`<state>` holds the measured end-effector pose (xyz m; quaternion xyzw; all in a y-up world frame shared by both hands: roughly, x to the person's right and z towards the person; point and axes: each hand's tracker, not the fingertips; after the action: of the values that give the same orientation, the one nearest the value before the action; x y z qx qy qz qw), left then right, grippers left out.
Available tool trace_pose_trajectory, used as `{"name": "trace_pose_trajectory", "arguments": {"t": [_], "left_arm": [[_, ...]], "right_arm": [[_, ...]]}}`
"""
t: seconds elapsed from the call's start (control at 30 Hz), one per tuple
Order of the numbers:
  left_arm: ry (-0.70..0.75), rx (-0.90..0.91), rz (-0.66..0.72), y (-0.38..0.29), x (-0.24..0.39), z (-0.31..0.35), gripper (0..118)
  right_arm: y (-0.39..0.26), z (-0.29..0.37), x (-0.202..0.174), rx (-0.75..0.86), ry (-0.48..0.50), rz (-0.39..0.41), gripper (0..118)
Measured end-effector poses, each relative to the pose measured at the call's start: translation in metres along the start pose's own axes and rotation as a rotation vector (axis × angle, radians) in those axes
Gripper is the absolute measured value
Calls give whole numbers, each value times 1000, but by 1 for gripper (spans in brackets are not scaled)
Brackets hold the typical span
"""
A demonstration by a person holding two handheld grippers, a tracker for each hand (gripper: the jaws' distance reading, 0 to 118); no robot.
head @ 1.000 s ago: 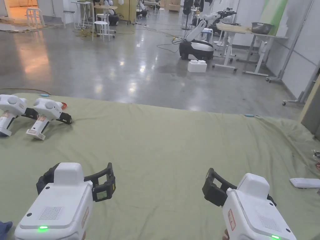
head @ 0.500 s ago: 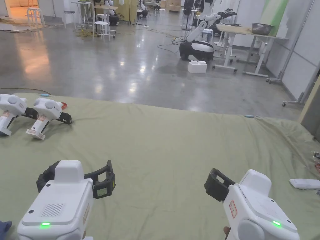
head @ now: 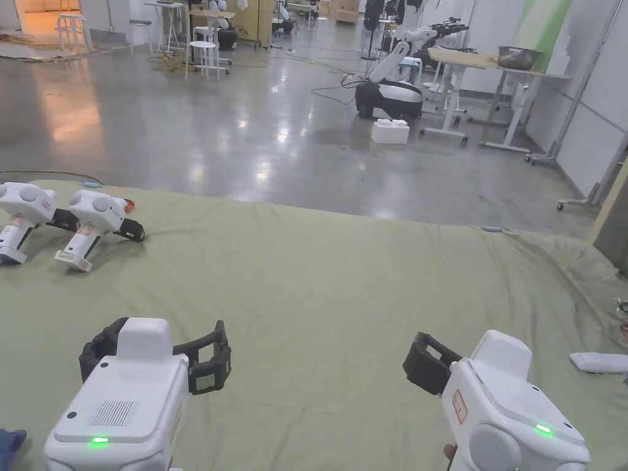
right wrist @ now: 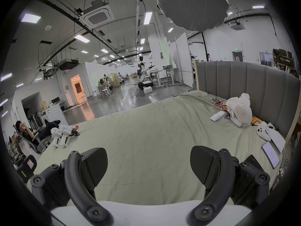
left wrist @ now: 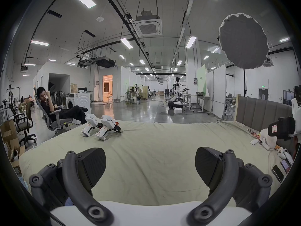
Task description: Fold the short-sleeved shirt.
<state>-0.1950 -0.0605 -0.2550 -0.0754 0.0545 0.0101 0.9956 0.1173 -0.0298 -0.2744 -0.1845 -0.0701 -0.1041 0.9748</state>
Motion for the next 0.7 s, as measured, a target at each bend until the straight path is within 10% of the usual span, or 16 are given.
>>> {"name": "trace_pose_trajectory", "arguments": {"t": [0.7], "left_arm": [[-14,29,-16,-3,0,-1,112]], "right_arm": [[-18,-5,5,166,2,155,105]]}}
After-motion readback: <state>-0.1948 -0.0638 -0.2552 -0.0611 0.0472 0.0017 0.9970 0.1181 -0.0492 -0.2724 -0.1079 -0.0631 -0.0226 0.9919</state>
